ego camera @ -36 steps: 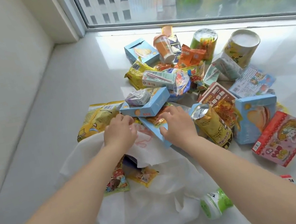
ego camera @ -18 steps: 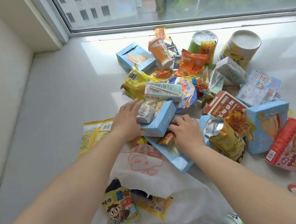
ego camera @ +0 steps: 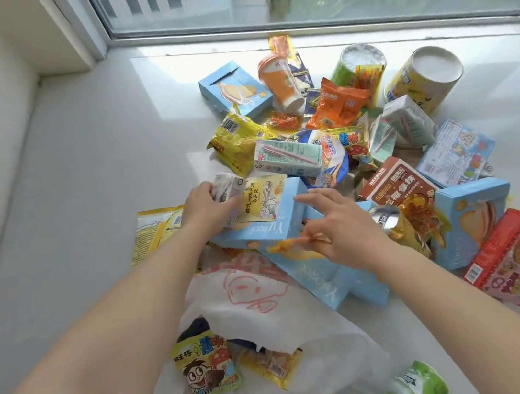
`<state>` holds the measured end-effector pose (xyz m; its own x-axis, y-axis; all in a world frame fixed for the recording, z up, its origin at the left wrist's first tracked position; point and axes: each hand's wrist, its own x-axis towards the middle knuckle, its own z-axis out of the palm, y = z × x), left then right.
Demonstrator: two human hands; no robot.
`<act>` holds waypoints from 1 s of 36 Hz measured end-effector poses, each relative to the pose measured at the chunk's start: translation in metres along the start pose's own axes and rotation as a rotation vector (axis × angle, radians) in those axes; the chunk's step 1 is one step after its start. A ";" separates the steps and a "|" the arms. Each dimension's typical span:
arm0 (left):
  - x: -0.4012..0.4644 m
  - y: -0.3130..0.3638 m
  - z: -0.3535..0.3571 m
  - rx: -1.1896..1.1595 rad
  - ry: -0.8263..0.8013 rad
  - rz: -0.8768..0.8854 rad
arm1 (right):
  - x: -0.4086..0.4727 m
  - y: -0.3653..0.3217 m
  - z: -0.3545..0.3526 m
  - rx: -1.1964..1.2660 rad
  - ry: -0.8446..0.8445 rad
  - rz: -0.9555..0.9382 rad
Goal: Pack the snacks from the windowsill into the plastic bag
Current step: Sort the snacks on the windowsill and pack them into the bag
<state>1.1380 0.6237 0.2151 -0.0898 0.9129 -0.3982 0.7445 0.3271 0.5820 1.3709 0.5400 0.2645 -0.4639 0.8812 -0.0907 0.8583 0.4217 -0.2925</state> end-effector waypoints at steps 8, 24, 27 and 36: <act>-0.006 -0.024 -0.004 -0.740 -0.194 -0.417 | 0.018 -0.005 0.005 0.569 -0.016 0.416; -0.029 0.004 -0.001 -0.860 -0.315 -0.228 | 0.060 -0.021 0.000 0.784 0.021 0.884; -0.039 0.008 -0.004 -0.902 -0.250 -0.193 | 0.053 -0.032 -0.005 0.699 0.181 0.809; -0.105 0.020 -0.017 -1.003 -0.022 -0.046 | 0.017 -0.077 -0.022 0.796 0.543 0.557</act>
<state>1.1511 0.5384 0.2805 -0.0843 0.8928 -0.4425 -0.1614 0.4260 0.8902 1.3023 0.5270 0.3062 0.2674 0.9632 -0.0276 0.4402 -0.1476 -0.8857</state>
